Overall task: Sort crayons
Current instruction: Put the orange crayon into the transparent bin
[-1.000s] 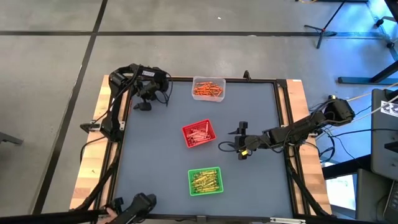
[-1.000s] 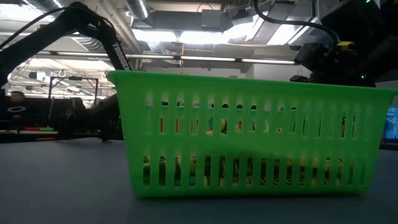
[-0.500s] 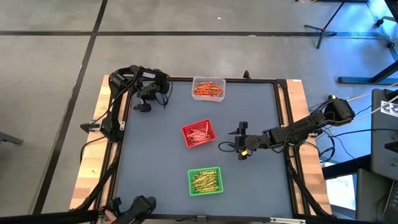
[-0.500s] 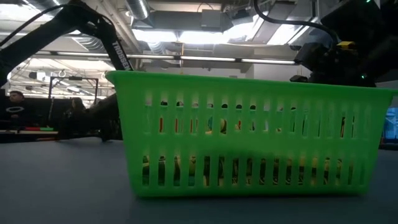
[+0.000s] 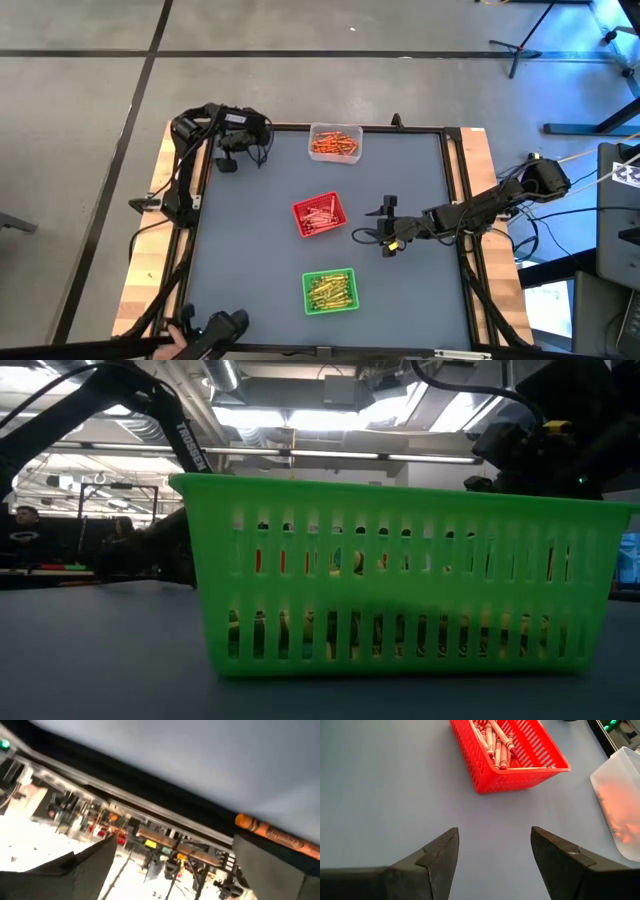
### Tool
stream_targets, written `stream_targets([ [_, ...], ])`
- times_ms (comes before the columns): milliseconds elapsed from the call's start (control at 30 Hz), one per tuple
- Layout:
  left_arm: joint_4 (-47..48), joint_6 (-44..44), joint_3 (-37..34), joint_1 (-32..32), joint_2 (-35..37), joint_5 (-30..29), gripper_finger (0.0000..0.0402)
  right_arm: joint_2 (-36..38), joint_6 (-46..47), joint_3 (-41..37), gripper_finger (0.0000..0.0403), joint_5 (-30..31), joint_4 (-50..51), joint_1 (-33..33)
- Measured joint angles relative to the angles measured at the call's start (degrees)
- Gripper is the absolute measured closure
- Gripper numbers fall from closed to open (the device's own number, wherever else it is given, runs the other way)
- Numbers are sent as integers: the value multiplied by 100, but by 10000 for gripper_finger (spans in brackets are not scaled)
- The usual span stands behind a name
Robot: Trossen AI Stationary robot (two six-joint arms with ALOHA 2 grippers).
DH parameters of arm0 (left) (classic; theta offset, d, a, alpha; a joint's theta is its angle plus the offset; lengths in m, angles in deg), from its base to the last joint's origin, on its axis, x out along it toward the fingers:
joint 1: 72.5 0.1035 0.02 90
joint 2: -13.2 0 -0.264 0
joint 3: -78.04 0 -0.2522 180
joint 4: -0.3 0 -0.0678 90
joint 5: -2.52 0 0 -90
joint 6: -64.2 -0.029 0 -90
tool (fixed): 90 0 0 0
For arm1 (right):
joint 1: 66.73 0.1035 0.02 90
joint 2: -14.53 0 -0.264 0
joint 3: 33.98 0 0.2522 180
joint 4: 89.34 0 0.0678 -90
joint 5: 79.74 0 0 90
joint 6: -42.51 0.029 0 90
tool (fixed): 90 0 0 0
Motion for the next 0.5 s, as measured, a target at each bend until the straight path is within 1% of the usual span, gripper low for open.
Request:
stream_targets([
  [133,-144,-263,13,142,17,38,21,-2,0,0,157,0,0,0],
  [300,-550,-769,13,215,26,324,21,0,0,0,157,0,-4,-1],
  [400,-714,-1135,13,217,24,360,21,-1,-2,0,157,0,-3,0],
  [500,-843,-1302,12,258,13,382,21,-2,-51,0,157,0,-5,0],
])
